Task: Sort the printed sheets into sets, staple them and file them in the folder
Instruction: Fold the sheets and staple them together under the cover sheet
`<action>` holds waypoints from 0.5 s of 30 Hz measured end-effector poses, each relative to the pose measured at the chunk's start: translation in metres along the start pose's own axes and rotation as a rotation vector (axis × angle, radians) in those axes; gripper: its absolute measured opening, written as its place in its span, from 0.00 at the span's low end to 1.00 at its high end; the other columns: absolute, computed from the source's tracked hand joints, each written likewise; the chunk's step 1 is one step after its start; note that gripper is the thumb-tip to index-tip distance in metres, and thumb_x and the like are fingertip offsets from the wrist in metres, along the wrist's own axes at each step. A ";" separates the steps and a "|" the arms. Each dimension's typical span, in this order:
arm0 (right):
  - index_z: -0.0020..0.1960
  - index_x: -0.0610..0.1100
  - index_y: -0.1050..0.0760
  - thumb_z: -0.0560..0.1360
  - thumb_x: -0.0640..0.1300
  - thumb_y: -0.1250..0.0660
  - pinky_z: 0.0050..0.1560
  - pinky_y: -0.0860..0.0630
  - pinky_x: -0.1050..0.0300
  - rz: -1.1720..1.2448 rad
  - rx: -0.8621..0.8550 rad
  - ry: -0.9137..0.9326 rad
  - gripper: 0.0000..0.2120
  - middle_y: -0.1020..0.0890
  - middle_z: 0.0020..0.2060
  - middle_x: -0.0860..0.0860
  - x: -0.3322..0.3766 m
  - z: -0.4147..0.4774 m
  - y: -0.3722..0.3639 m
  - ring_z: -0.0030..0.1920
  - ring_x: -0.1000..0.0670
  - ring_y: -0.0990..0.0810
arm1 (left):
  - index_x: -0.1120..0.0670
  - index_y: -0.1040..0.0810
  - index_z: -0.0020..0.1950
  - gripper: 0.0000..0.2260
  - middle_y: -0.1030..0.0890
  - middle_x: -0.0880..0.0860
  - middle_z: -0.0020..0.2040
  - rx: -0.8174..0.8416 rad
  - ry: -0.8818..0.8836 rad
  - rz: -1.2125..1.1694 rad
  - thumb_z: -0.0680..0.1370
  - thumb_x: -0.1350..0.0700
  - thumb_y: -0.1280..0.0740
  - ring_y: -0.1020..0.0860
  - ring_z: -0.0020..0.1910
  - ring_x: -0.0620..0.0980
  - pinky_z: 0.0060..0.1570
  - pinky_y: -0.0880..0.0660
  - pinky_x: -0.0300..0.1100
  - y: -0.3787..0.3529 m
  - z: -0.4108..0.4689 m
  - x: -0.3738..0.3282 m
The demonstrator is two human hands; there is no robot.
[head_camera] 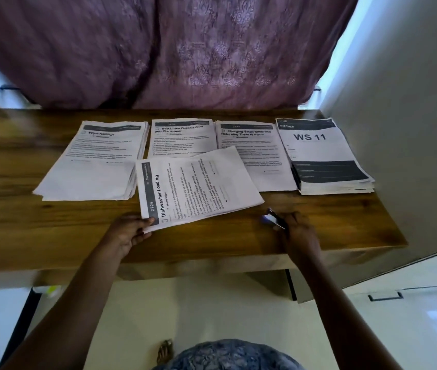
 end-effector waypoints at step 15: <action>0.50 0.46 0.19 0.76 0.52 0.45 0.22 0.33 0.63 -0.133 -0.243 0.531 0.18 0.19 0.39 0.52 0.205 -0.010 -0.053 0.33 0.54 0.21 | 0.59 0.21 0.47 0.03 0.19 0.58 0.47 -0.109 -0.161 -0.040 0.75 0.65 0.31 0.21 0.35 0.48 0.25 0.25 0.33 0.025 0.016 0.002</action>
Point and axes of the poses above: each hand's wrist, its own z-axis towards the middle knuckle, its own y-axis out of the back of the hand, x = y × z, the point moved 3 cm from there along z, towards the middle knuckle
